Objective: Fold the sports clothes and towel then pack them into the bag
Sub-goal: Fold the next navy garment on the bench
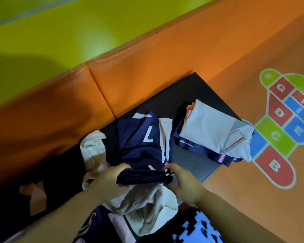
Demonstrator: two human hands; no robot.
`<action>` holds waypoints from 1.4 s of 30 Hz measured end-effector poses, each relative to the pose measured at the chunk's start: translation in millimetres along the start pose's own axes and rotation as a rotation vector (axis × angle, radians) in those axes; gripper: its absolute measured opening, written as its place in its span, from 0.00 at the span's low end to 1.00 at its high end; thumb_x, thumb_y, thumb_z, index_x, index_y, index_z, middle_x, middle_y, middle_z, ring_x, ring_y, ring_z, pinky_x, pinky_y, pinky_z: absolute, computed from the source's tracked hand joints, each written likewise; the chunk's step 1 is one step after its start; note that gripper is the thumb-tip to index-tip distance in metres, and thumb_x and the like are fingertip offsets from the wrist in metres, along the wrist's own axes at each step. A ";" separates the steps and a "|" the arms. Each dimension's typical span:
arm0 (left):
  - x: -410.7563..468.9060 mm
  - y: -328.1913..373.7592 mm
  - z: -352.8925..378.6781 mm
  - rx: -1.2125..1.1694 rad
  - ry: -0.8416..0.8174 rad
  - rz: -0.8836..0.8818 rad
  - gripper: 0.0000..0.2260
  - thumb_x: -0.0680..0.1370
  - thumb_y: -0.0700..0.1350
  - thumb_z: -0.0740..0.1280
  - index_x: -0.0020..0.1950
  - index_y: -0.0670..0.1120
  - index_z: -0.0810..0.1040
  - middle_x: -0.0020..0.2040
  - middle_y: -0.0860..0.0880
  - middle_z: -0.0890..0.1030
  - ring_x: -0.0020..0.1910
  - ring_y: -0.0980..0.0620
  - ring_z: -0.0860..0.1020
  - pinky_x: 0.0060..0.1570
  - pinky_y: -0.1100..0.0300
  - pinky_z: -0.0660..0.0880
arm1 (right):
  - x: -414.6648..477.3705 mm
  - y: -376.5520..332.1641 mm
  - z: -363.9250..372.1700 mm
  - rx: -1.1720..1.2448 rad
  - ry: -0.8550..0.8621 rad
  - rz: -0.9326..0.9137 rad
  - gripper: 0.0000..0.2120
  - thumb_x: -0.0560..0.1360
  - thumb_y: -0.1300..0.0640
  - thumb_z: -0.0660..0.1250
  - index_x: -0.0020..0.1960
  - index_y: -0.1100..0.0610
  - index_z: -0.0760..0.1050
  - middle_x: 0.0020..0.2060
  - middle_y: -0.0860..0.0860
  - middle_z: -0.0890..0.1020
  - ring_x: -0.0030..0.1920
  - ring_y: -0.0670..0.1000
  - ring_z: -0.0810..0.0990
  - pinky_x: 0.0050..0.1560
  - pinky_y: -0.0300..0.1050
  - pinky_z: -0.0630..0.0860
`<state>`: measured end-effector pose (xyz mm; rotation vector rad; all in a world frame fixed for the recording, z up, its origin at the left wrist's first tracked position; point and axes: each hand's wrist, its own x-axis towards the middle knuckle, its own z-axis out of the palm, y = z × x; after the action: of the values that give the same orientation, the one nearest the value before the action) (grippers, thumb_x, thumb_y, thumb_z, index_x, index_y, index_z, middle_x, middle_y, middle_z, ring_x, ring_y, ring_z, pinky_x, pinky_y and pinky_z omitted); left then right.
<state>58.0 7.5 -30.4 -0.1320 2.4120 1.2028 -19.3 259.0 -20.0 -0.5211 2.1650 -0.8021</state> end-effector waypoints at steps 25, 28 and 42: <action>129.7 -55.6 -0.4 0.572 0.354 0.143 0.19 0.74 0.50 0.63 0.62 0.44 0.77 0.63 0.44 0.74 0.63 0.46 0.65 0.60 0.50 0.70 | 147.9 37.7 -1.6 -0.465 0.307 -0.211 0.24 0.68 0.58 0.72 0.62 0.64 0.74 0.59 0.62 0.77 0.55 0.66 0.77 0.53 0.60 0.78; 120.8 -75.9 5.9 0.707 0.133 0.164 0.22 0.71 0.50 0.72 0.62 0.44 0.77 0.65 0.44 0.75 0.66 0.43 0.69 0.56 0.48 0.74 | 143.3 43.9 15.4 -0.563 0.057 -0.179 0.25 0.79 0.51 0.59 0.72 0.62 0.64 0.73 0.62 0.63 0.70 0.65 0.65 0.65 0.59 0.70; 107.3 -52.5 4.1 0.484 0.134 -0.093 0.20 0.78 0.51 0.63 0.69 0.46 0.70 0.71 0.49 0.66 0.72 0.46 0.59 0.69 0.54 0.61 | 176.2 31.1 -10.7 -0.635 -0.020 -0.043 0.22 0.79 0.50 0.60 0.71 0.55 0.64 0.72 0.55 0.64 0.70 0.60 0.63 0.65 0.54 0.69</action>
<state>-22.6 -10.1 -116.8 -0.1761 2.7044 0.5603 -142.1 182.8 -125.9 -0.8846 2.3781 -0.1053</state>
